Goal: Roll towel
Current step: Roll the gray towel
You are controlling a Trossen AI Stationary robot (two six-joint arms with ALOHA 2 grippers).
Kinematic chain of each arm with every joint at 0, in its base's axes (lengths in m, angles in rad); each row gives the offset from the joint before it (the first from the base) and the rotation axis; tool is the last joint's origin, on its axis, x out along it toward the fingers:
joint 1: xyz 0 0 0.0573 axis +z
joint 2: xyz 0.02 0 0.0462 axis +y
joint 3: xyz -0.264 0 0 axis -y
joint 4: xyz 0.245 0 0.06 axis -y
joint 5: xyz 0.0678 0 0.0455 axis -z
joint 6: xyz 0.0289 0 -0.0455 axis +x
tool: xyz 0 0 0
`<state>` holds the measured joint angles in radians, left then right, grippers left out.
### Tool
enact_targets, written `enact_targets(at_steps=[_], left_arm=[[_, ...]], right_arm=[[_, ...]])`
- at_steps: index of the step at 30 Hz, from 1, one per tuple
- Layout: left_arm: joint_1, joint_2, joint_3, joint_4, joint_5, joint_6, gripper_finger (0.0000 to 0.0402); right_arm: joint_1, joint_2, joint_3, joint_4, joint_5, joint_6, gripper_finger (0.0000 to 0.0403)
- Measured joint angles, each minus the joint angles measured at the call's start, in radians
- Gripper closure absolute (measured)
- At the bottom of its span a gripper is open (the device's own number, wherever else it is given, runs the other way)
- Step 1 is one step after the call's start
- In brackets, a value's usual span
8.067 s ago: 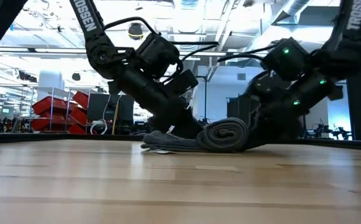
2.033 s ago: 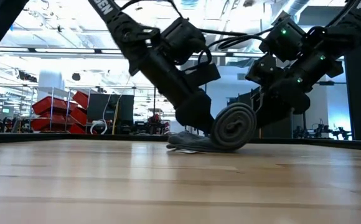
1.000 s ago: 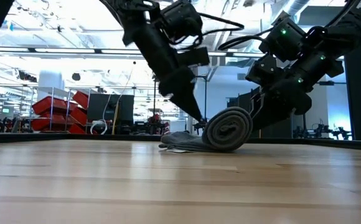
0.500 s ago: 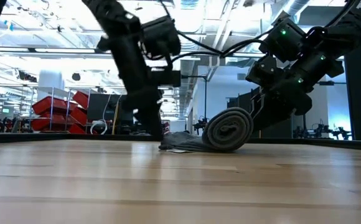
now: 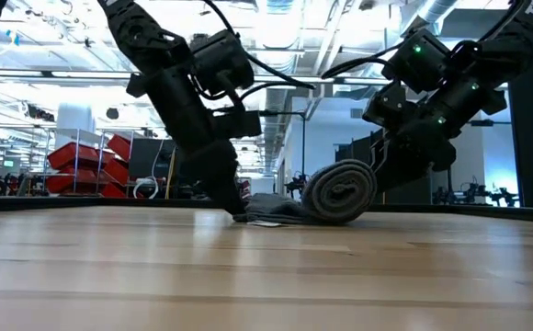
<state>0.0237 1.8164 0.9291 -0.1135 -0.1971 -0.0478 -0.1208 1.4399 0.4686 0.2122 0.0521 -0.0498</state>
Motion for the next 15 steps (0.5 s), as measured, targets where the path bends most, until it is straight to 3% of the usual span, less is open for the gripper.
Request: enact_targets(at_steps=[15], left_arm=[[-0.018, 0.002, -0.002, 0.022, 0.018, -0.006, 0.0228]], right_arm=[[0.004, 0.000, -0.001, 0.012, 0.000, -0.032, 0.0200]])
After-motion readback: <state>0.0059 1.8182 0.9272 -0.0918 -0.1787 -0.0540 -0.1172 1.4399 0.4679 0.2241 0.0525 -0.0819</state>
